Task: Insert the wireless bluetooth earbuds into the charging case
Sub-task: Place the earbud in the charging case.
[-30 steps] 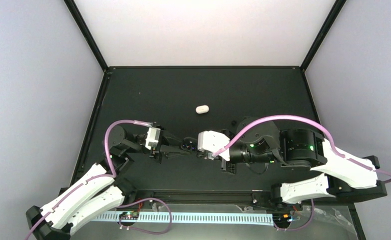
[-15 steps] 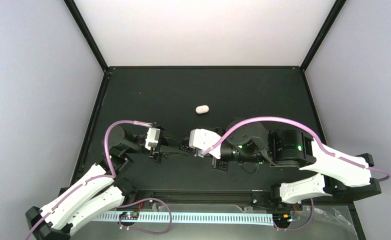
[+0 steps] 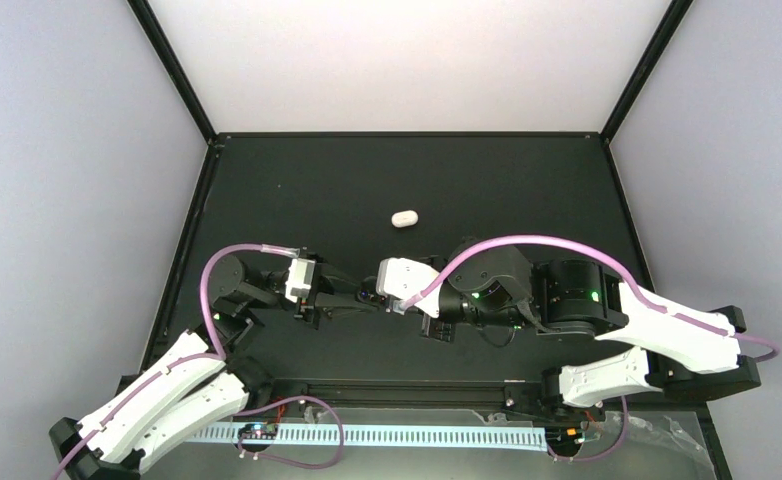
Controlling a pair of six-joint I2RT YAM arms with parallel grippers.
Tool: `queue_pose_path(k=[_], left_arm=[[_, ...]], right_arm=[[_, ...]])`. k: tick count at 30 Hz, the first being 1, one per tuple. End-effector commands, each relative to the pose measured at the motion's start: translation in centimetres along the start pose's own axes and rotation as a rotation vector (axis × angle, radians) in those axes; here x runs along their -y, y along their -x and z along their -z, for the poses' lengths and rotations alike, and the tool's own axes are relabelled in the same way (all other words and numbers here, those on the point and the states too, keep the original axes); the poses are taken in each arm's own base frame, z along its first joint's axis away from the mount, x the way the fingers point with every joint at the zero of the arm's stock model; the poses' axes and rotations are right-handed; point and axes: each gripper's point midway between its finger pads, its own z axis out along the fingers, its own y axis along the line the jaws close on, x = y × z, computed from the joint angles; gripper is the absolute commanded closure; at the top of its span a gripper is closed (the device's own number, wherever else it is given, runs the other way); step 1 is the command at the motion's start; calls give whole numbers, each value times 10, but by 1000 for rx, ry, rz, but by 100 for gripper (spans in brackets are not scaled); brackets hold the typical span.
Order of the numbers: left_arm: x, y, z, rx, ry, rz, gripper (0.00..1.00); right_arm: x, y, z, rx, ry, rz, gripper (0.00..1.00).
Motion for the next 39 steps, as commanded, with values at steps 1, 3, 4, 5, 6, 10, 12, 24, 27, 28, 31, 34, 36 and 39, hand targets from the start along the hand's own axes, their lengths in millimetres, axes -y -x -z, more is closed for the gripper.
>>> queue_pose_path(k=[1,3,4,5,6,10,12,24,27,28,31,34,36,39], left_arm=[[5,24,2,49,-4,-48,98],[6,25,2,53,-6,-47,98],[6,25,2,54,-8,-47,99],[7,25,2,55,-8,-46,98],[7,25,2,55,-9,-46,99],[9,28,2,64,-14,-46,99],[9,29,3,69,-16,-45,98],[10,34,3,94,-14,-40,98],[10,36,3,114,-16,-42,98],[10,36,3,116,-15,-41,98],[11,38,3,121,-17,-40,98],[11,40,4,129,-14,-41,98],[10,41,4,137,-10,-39,98],[9,40,5,151,-4,-31,99]], right_arm=[[2,-5,-3,-21,-22,-1,99],[2,-3,-3,-16,-24,-2,99],[2,-3,-4,-15,-25,-3,99],[2,-3,-4,-14,-24,-3,99],[2,-2,-5,-13,-24,-2,99],[1,0,-8,-8,-23,-7,99],[1,0,-8,-6,-24,-7,99],[-3,2,-12,-5,-5,-25,99],[-4,0,-15,-12,-13,-26,99],[-4,0,-15,-15,-15,-25,99],[-3,-1,-16,-18,-26,-26,99],[-1,0,-15,-15,-37,-30,99],[1,2,-15,-7,-54,-39,99],[7,4,-15,4,-89,-53,99]])
